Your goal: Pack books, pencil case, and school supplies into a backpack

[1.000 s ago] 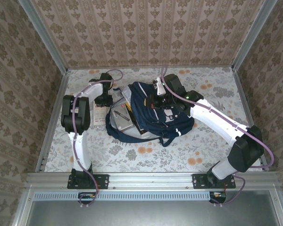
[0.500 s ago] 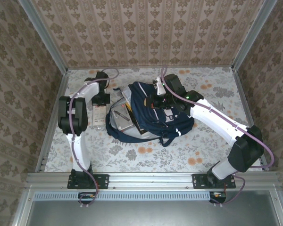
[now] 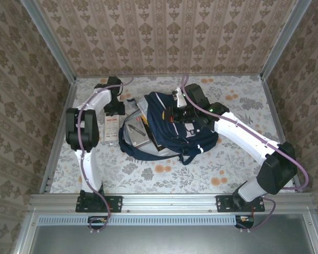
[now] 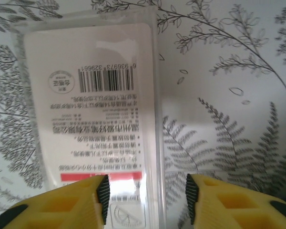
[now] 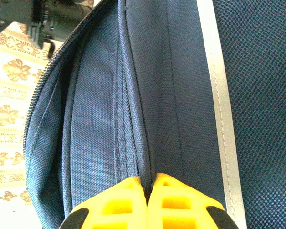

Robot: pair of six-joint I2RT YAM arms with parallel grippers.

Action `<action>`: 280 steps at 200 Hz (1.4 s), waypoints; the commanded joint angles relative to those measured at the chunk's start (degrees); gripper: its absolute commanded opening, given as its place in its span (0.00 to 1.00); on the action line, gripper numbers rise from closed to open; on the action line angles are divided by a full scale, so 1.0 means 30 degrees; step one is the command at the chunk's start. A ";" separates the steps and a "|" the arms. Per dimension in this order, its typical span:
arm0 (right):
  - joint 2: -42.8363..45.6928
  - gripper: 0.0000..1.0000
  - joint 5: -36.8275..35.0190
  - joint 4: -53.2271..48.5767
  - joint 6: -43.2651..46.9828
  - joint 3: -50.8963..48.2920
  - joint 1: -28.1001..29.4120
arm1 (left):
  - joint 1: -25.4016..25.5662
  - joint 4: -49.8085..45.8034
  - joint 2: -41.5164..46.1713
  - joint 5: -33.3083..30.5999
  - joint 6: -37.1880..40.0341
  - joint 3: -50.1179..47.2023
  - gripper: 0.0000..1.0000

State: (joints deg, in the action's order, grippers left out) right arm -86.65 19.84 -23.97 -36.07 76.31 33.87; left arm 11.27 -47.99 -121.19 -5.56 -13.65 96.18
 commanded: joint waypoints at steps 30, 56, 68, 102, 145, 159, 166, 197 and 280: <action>0.0798 0.02 -0.0592 -0.0274 -0.0166 -0.0416 -0.0420 | -0.0091 -0.1065 -0.1833 -0.1450 0.0202 0.2135 0.60; 0.0781 0.02 -0.0635 -0.0200 -0.0193 -0.0594 -0.0420 | -0.0223 -0.1484 -0.2436 -0.1674 0.0302 0.3011 0.67; 0.0735 0.02 -0.0589 -0.0167 -0.0243 -0.0594 -0.0433 | -0.0240 -0.1927 -0.2723 -0.2066 0.0243 0.3455 0.67; 0.0526 0.02 -0.0571 -0.0137 -0.0193 -0.0420 -0.0413 | -0.0401 -0.2117 -0.3036 -0.2502 0.0188 0.3430 0.78; 0.0295 0.02 -0.0546 -0.0156 -0.0163 -0.0301 -0.0420 | -0.0929 -0.1959 -0.3154 -0.1570 0.0186 0.2803 0.80; 0.0222 0.02 -0.0467 -0.0129 -0.0192 -0.0272 -0.0420 | -0.0996 -0.1958 -0.3255 -0.1614 0.0221 0.2641 0.78; 0.0206 0.02 -0.0446 -0.0098 -0.0230 -0.0243 -0.0419 | -0.1004 -0.2006 -0.3328 -0.1625 0.0159 0.2582 0.76; 0.0252 0.02 -0.0488 -0.0101 -0.0221 -0.0239 -0.0420 | -0.1199 -0.1601 -0.3235 -0.1161 0.0017 0.1900 0.62; 0.0257 0.02 -0.0459 -0.0127 -0.0221 -0.0155 -0.0420 | -0.1246 -0.1470 -0.2282 -0.1021 -0.0079 0.1441 0.23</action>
State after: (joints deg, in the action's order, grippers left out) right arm -86.24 19.90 -23.49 -36.10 75.46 33.74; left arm 8.27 -49.89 -128.49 -8.49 -13.80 103.00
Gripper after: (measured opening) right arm 0.062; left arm 0.274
